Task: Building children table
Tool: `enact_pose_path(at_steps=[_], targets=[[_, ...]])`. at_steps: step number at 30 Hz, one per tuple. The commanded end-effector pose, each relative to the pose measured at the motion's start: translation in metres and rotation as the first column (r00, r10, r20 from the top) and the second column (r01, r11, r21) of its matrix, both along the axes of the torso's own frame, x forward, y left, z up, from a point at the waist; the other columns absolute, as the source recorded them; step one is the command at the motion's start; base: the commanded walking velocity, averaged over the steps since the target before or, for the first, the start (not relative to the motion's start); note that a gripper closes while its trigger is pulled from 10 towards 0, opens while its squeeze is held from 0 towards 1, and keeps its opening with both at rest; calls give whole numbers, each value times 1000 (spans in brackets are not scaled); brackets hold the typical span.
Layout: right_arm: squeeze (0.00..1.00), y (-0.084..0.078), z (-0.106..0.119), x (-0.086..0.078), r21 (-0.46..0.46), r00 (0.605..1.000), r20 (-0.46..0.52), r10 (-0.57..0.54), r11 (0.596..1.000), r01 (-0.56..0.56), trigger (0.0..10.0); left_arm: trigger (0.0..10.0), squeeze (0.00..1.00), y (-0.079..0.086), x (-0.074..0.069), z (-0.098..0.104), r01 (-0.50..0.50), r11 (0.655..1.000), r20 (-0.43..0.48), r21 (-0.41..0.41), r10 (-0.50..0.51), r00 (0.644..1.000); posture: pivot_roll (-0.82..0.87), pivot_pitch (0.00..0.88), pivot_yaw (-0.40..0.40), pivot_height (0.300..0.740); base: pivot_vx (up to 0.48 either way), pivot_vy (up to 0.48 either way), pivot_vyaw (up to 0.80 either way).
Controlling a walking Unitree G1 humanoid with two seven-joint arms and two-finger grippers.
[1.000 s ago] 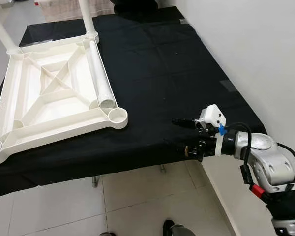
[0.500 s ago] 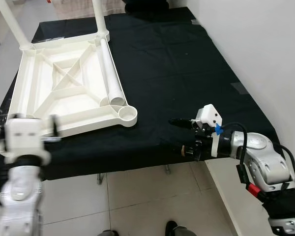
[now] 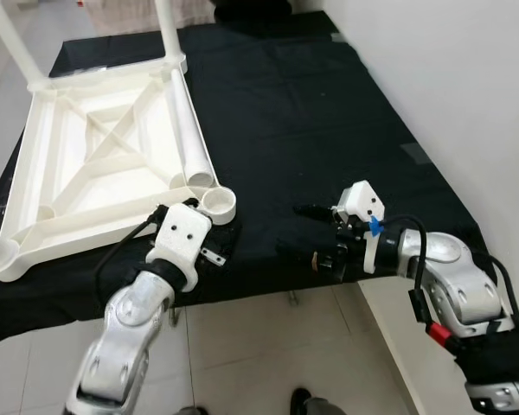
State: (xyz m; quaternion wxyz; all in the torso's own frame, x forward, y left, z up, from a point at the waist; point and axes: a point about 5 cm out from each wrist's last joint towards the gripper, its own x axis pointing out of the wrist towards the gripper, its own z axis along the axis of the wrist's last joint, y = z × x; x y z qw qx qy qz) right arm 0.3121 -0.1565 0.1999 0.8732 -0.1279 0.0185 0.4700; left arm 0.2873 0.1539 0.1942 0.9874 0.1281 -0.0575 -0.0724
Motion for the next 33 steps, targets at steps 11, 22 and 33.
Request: enact_pose_path(at_steps=[11,22,33], targets=[[0,15,8,18,214,957,62,-284,940,266,10000,10000,0,2,-1,-1,-99,969,-12,-227,99,995,5,225,15,740,0,0,0],[0,26,17,19,266,936,116,-331,919,292,10000,10000,0,-43,-26,-22,66,966,-65,-250,-85,994,8,222,15,740,0,0,436],[0,28,21,15,265,953,131,-273,936,232,10000,10000,0,-44,-26,-22,70,969,-58,-235,-86,995,5,218,27,740,22,0,436]])
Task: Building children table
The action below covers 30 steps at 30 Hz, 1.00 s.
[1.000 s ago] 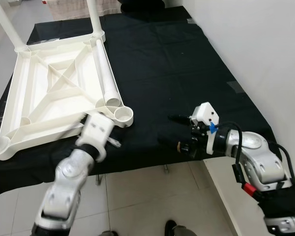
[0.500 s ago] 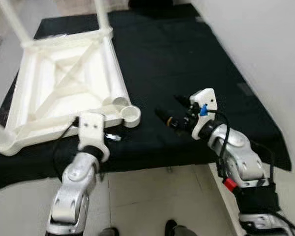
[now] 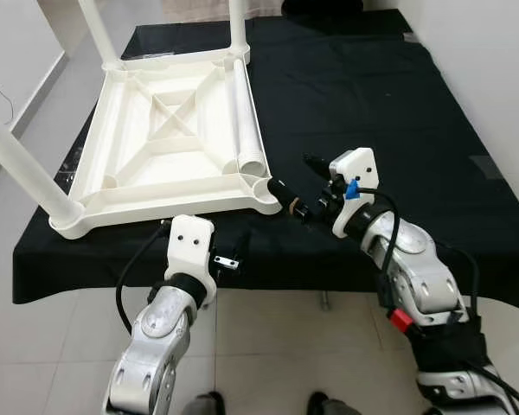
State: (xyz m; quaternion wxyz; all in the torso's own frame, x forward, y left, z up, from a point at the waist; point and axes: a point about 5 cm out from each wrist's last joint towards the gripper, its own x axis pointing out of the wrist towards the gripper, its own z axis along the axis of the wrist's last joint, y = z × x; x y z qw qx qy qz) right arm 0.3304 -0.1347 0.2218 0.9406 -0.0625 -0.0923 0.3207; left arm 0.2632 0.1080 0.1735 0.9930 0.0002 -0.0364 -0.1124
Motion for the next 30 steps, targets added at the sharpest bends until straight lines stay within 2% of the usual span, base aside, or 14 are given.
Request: enact_pose_path(at_steps=[1,9,12,18,19,27,30], targets=[[0,7,0,-4,1,999,12,44,999,-44,10000,10000,0,2,-2,-1,-8,1000,4,13,8,1000,8,219,26,740,251,0,800],[0,5,0,-3,-12,999,27,20,1000,-20,10000,10000,0,3,-1,0,-11,1000,8,12,11,1000,9,221,26,740,270,0,575],[0,6,0,-2,-39,999,41,1,999,0,10000,10000,0,5,-2,1,-17,1000,11,14,17,1000,9,221,26,740,287,0,0],[0,7,4,-5,-21,997,49,52,999,-51,10000,10000,0,4,-2,0,-13,1000,10,23,12,1000,9,221,27,740,289,0,0],[0,5,8,-6,-35,994,65,82,996,-80,10000,10000,0,4,-2,-2,-9,999,6,34,9,1000,8,222,28,740,266,0,0],[0,-6,15,-6,-105,990,81,119,988,-111,10000,10000,0,0,-6,-5,22,998,8,62,-22,1000,7,223,28,740,65,0,0],[0,-13,19,-7,-193,985,96,145,973,-124,10000,10000,0,-2,-14,-11,53,997,-23,57,-52,998,9,224,34,740,0,0,0]])
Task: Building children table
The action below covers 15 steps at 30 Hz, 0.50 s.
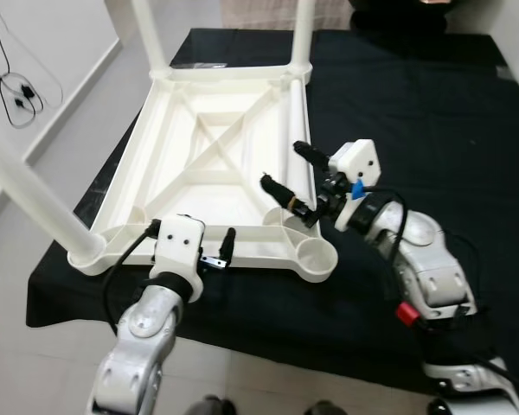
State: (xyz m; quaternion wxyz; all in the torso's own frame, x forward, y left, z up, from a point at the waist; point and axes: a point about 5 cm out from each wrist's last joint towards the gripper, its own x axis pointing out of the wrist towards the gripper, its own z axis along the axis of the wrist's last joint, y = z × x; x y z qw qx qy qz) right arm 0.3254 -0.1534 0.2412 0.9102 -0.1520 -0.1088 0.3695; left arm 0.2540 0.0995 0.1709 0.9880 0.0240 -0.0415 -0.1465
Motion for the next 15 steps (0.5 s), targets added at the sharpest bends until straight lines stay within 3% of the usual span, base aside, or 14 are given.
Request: enact_pose_path(at_steps=[1,2,3,5,6,8,11,15], targets=[[0,6,0,-2,-17,999,19,40,999,-40,10000,10000,0,6,-4,-8,-15,1000,-37,11,16,999,9,224,34,740,0,0,0],[0,6,0,-2,-17,999,19,40,999,-40,10000,10000,0,6,-4,-8,-15,1000,-37,11,16,999,9,224,34,740,0,0,0],[0,5,1,-3,-75,998,28,57,996,-54,10000,10000,0,5,-10,-12,5,1000,-61,9,-5,998,7,225,37,740,0,0,0],[0,6,-7,-10,-283,994,46,95,956,-78,10000,10000,0,4,-29,-25,55,998,-133,2,-55,990,4,228,43,740,0,0,0],[0,6,-7,-10,-283,994,46,95,956,-78,10000,10000,0,4,-29,-25,55,998,-133,2,-55,990,4,228,43,740,0,0,0],[0,11,-20,-16,-414,994,36,105,906,-81,10000,10000,0,4,-47,-33,84,996,-186,-11,-85,979,6,230,41,740,0,0,0],[0,13,-25,-18,-456,998,26,59,889,-40,10000,10000,0,9,-59,-37,81,996,-217,-23,-84,973,16,233,42,740,0,0,0],[0,11,-23,-15,-467,999,35,5,884,12,10000,10000,0,13,-61,-39,60,997,-221,-50,-69,973,15,231,45,740,0,0,0]])
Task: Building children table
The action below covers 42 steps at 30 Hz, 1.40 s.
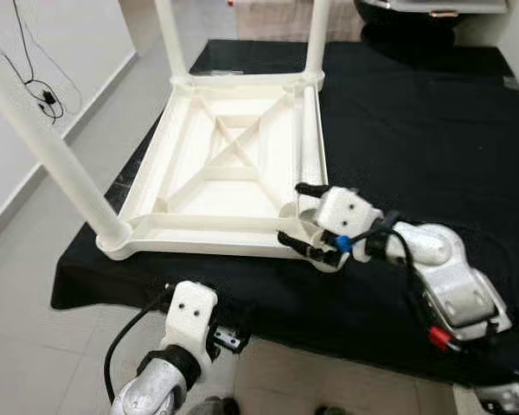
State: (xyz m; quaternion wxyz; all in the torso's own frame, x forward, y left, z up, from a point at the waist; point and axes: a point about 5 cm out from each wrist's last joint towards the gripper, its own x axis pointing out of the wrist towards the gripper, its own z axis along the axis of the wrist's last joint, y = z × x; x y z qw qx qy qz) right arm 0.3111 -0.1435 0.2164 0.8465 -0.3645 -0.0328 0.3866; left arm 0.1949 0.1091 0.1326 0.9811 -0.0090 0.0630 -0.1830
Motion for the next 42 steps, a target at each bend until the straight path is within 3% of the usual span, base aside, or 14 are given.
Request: enact_pose_path(at_steps=[1,4,8,15,24,34,39,40,41,42], targets=[[0,-3,2,4,-47,997,15,-71,996,71,10000,10000,0,4,-2,-1,-12,999,1,-30,12,1000,16,232,46,740,0,0,0],[0,-14,11,23,-42,971,32,-239,970,240,10000,10000,0,-2,2,2,51,998,33,-46,-49,998,14,228,42,740,0,0,0],[0,-16,12,23,-46,969,31,-245,968,247,10000,10000,0,-5,2,4,76,996,48,-47,-73,996,13,228,42,740,0,0,0],[0,-27,19,27,-161,965,68,-252,952,260,10000,10000,0,-8,1,8,121,990,76,-73,-116,990,11,227,39,740,0,0,0],[0,-14,13,32,-242,964,104,-245,934,264,10000,10000,0,-8,2,9,118,990,96,-84,-109,989,16,234,31,740,0,0,0],[0,-20,16,39,-292,940,155,-303,895,337,10000,10000,0,-8,2,9,119,989,97,-93,-110,989,8,238,27,740,0,0,0],[0,4,-4,28,-284,918,159,-363,874,395,10000,10000,0,-8,2,10,118,988,99,-97,-108,989,8,241,24,740,0,0,0],[0,17,-14,21,-276,918,150,-366,876,394,7294,10000,0,-9,2,10,117,988,100,-98,-107,989,8,241,23,740,0,0,0],[0,20,-17,19,-275,919,151,-365,877,393,39,10000,0,-9,2,10,117,988,100,-98,-107,989,8,241,23,740,0,0,0],[0,20,-17,19,-275,919,151,-365,877,393,39,10000,0,-9,2,10,117,988,100,-98,-107,989,8,241,23,740,0,0,0]])
